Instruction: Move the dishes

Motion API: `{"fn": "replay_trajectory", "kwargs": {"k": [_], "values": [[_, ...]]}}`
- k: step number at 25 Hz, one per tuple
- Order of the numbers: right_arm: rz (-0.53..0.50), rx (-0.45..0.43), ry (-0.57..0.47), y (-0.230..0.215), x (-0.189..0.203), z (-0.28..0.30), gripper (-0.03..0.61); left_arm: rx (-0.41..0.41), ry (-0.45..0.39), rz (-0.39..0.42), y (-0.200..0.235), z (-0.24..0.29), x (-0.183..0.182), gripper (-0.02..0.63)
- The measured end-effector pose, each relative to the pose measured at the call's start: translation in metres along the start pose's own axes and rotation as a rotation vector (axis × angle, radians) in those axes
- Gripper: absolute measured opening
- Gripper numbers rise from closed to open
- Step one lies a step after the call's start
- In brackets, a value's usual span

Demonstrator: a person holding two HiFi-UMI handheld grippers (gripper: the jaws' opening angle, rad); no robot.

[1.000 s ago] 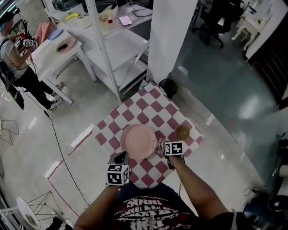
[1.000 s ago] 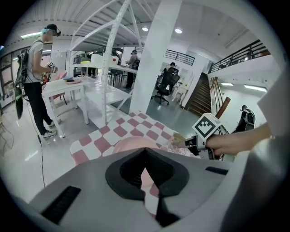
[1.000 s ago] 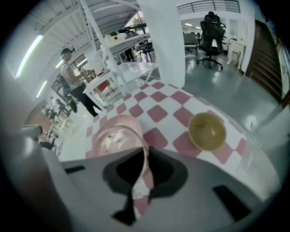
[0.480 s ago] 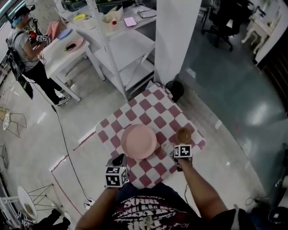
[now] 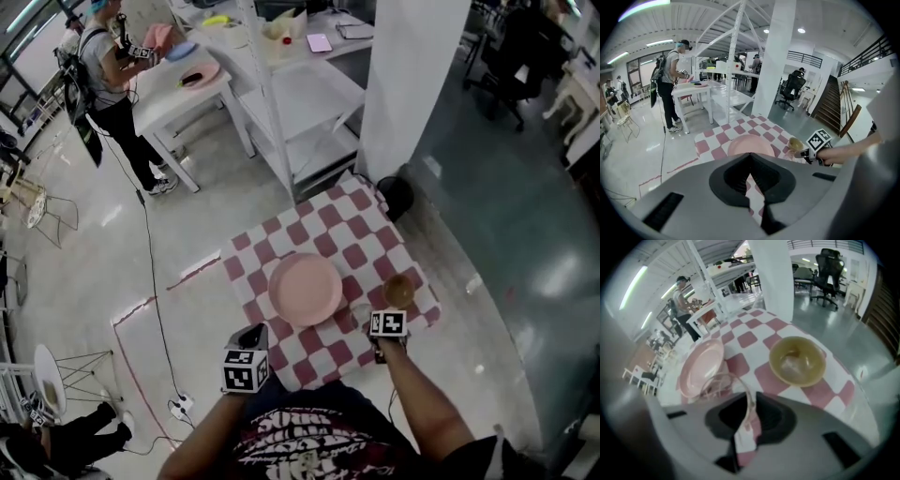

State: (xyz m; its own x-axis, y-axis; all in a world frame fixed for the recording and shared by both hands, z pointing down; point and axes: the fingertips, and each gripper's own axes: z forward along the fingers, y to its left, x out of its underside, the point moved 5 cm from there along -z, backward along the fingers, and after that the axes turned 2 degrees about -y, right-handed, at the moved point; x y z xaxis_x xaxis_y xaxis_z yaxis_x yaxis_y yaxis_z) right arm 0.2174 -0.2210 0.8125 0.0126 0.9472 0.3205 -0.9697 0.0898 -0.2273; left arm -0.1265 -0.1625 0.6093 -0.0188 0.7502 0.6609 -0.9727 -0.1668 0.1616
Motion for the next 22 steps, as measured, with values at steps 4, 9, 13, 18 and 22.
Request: {"fn": "replay_trajectory", "kwargs": {"k": [4,9,13,18,22], "values": [[-0.025,-0.048,-0.068,0.005,-0.01,-0.01,0.139,-0.001,-0.001,-0.001,-0.004,-0.007,0.008,0.028],[-0.044,-0.073,-0.137,0.014,-0.015,-0.043,0.163,0.036,0.005,0.023,-0.007,-0.007,0.014,0.028],[-0.104,-0.034,-0.199,0.029,-0.012,-0.076,0.163,0.105,-0.004,0.036,-0.008,-0.004,0.016,0.028],[-0.109,-0.058,-0.329,0.066,0.0,-0.121,0.06,0.182,-0.01,0.078,-0.002,-0.001,0.015,0.028],[-0.098,-0.09,-0.433,0.096,0.006,-0.159,0.035,0.268,-0.014,0.061,-0.004,0.007,0.013,0.028]]}}
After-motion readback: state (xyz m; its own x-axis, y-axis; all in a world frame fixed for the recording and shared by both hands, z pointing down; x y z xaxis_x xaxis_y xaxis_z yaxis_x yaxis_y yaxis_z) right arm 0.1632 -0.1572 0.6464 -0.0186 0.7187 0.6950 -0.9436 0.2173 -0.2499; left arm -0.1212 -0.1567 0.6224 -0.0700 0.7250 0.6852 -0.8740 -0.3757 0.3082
